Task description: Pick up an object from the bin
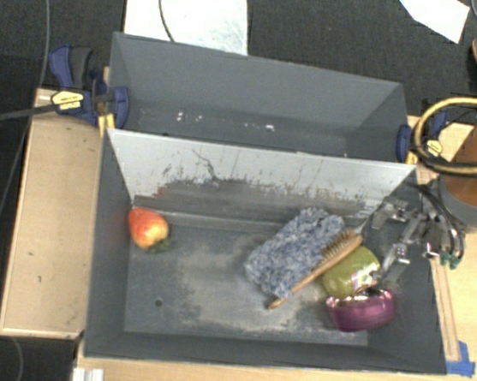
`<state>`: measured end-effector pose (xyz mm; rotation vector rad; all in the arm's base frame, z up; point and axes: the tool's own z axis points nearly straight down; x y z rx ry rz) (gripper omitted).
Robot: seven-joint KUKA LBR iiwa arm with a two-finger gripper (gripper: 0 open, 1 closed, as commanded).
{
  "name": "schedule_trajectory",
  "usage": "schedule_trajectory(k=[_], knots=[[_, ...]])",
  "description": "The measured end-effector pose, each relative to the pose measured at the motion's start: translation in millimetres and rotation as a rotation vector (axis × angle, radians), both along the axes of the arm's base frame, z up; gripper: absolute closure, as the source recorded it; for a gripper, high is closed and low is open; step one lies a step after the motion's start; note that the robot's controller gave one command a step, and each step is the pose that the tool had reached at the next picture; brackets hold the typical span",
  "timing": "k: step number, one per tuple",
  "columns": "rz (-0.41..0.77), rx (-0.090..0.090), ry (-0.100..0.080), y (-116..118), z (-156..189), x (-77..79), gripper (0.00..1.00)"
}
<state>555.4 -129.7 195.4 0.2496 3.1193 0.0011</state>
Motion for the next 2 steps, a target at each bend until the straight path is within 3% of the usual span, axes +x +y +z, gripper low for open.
schedule_trajectory(k=[1, 2], knots=[[-0.085, 0.001, 0.006, -13, -27, -7.2, 0.0], [-0.074, 0.001, -0.006, 15, -7, 7.6, 0.0]])
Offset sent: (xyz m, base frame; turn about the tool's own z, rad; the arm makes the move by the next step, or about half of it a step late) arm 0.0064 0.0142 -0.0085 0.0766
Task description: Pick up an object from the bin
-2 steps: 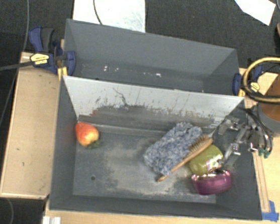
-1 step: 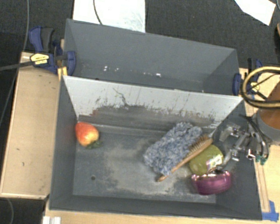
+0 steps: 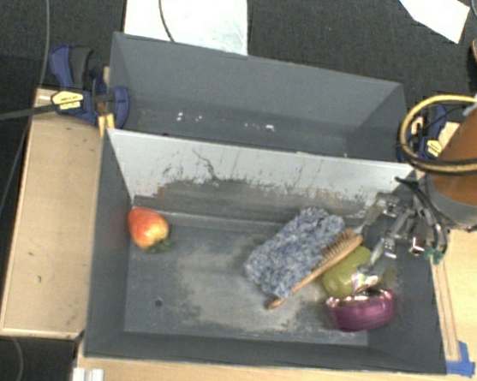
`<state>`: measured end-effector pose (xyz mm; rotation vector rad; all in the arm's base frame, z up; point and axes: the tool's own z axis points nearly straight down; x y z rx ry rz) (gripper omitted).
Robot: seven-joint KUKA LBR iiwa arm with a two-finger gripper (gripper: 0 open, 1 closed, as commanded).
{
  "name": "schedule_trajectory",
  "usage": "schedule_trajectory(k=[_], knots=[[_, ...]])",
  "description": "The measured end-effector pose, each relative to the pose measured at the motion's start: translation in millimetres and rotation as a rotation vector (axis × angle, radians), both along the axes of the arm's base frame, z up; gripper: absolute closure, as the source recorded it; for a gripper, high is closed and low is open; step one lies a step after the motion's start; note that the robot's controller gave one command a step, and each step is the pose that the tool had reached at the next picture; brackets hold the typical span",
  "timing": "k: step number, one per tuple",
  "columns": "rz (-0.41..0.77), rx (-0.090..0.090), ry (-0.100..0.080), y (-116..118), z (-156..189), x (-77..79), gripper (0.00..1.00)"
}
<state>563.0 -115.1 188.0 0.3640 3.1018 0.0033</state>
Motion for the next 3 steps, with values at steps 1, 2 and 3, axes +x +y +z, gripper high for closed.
schedule_trajectory(k=[1, 2, 3], knots=[[-0.052, -0.001, 0.008, -24, -27, -28.6, 0.0], [-0.082, 0.001, -0.008, -10, -4, -25.8, 0.0], [-0.097, 0.0, -0.009, -11, -18, -32.4, 0.0]])
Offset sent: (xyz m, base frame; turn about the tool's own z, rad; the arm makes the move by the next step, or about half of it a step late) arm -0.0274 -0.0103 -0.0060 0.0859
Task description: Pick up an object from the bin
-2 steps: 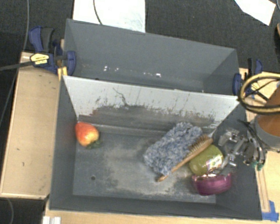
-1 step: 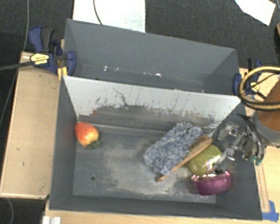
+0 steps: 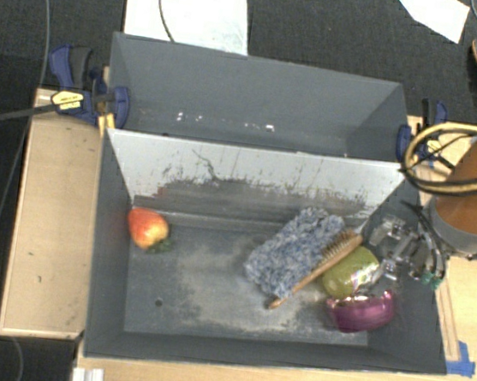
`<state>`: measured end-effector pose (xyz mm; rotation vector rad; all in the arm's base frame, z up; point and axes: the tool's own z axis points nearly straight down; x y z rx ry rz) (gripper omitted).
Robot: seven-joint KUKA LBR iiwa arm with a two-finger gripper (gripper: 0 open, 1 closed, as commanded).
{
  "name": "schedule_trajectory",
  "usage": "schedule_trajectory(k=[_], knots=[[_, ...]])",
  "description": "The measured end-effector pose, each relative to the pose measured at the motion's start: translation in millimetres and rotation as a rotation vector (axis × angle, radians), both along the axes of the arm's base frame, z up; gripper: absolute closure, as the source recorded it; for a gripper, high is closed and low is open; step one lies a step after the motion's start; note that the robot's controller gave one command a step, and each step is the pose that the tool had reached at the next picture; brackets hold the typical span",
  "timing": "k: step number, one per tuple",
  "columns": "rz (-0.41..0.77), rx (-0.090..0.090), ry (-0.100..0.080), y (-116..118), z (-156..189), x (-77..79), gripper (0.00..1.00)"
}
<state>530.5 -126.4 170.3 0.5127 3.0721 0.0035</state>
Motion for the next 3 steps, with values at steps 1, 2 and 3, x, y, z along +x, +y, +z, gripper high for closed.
schedule_trajectory(k=[1, 2, 3], knots=[[0.326, -0.01, -0.003, 4, 30, 33.8, 0.0], [-0.085, 0.003, 0.005, 9, -16, -9.9, 0.0], [0.251, -0.012, -0.013, 13, 14, 17.8, 0.0]])
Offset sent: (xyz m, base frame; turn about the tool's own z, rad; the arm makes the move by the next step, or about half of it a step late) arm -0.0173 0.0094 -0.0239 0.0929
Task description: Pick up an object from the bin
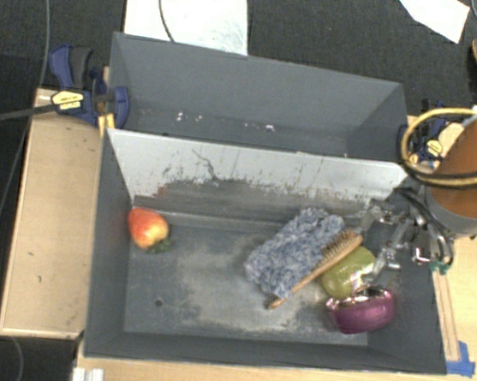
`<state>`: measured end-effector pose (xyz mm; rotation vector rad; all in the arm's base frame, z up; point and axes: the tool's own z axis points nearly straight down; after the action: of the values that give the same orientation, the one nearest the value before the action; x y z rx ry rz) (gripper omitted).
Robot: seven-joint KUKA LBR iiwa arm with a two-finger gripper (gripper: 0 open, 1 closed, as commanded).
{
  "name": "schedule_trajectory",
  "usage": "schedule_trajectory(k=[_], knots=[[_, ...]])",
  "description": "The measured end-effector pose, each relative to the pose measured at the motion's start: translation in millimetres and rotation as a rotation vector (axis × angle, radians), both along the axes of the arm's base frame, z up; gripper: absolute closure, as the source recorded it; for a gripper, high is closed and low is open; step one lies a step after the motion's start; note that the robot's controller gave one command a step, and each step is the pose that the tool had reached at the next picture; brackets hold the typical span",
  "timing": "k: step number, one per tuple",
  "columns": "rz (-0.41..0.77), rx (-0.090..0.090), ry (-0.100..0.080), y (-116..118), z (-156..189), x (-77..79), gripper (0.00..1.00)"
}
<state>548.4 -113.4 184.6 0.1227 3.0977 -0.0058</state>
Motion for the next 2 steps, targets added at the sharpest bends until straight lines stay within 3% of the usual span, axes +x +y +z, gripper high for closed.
schedule_trajectory(k=[1, 2], knots=[[-0.336, 0.015, 0.02, 2, -21, -26.0, 0.0], [-0.06, 0.002, -0.008, 0, -3, 7.3, 0.0]])
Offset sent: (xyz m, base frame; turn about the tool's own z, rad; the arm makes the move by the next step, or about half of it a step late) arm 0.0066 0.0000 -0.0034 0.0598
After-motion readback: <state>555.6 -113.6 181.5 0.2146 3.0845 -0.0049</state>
